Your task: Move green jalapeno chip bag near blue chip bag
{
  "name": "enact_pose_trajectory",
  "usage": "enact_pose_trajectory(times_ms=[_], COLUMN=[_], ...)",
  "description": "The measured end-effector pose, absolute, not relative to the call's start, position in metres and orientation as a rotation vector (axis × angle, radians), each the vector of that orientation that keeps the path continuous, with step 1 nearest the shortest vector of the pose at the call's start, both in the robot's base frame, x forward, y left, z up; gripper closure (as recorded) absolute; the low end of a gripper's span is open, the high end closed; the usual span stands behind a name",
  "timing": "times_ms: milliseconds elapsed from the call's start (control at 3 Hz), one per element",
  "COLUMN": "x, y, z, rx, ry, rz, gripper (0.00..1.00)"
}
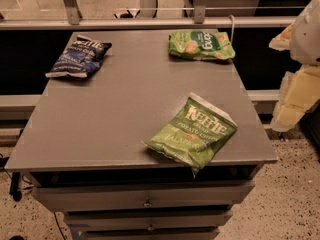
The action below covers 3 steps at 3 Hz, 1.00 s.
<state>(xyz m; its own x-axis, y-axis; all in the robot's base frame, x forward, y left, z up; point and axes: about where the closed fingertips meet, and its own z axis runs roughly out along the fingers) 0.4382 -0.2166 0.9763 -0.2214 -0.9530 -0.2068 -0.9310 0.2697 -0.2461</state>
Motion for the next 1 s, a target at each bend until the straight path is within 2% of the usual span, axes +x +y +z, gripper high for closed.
enact_pose_trajectory(times_ms=[667,1000], x=[0.442,0.452], y=[-0.21,-0.184], z=[0.975,0.965], rx=[-1.699,-1.654], ry=[2.214,2.177], rz=[-0.076,0.03], gripper=[0.0,0.0])
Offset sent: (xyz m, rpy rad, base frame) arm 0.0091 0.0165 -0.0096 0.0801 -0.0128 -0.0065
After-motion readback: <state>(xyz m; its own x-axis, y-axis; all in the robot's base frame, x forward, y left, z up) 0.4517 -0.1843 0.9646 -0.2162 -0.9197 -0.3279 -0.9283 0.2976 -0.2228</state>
